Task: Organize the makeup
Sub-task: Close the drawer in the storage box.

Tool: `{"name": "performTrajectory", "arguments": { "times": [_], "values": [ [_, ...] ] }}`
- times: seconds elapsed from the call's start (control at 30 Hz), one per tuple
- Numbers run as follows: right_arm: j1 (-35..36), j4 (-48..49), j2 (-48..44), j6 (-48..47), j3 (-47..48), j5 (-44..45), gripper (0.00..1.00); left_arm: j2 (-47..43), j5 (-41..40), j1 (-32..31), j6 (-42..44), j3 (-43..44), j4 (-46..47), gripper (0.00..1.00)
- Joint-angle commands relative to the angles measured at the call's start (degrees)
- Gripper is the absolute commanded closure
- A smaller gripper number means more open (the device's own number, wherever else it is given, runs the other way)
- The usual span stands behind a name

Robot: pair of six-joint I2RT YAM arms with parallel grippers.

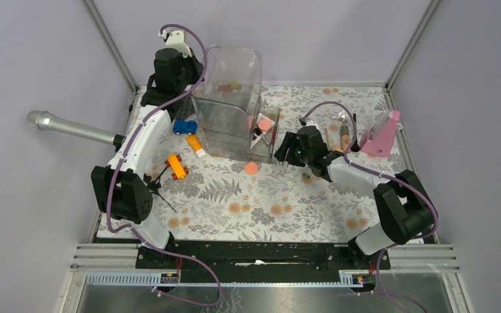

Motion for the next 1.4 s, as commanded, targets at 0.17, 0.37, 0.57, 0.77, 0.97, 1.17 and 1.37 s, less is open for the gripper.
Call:
{"name": "performTrajectory", "arguments": {
  "times": [0.17, 0.37, 0.57, 0.77, 0.97, 1.17, 1.37],
  "values": [
    [0.35, -11.71, 0.30, 2.59, 6.38, 23.01, 0.37, -0.44, 1.79, -1.26, 0.66, -2.56, -8.11, 0.90],
    [0.35, -10.44, 0.27, -1.10, 6.57, 19.58, 0.36, -0.14, 2.53, -1.26, 0.40, -2.43, -8.07, 0.90],
    [0.28, -13.34, 3.50, -4.34, 10.73, 20.16, 0.36, 0.14, 3.20, -1.26, 0.14, -2.36, -8.12, 0.90],
    [0.34, -15.69, 6.99, -5.70, 15.55, 21.59, 0.36, 0.14, 3.20, -1.26, 0.23, -2.33, -8.12, 0.91],
    [0.34, -16.13, 11.18, -5.65, 18.24, 20.04, 0.36, 0.35, 3.63, -1.26, 0.14, -2.17, -8.12, 0.91],
    [0.28, -16.48, 13.75, -4.77, 19.67, 19.82, 0.37, 0.33, 3.76, -1.26, 0.16, -2.16, -8.12, 0.91],
    [0.35, -16.70, 16.27, -6.66, 21.91, 21.54, 0.37, 0.46, 4.18, -1.26, -0.04, -2.21, -8.12, 0.91]
  ]
}}
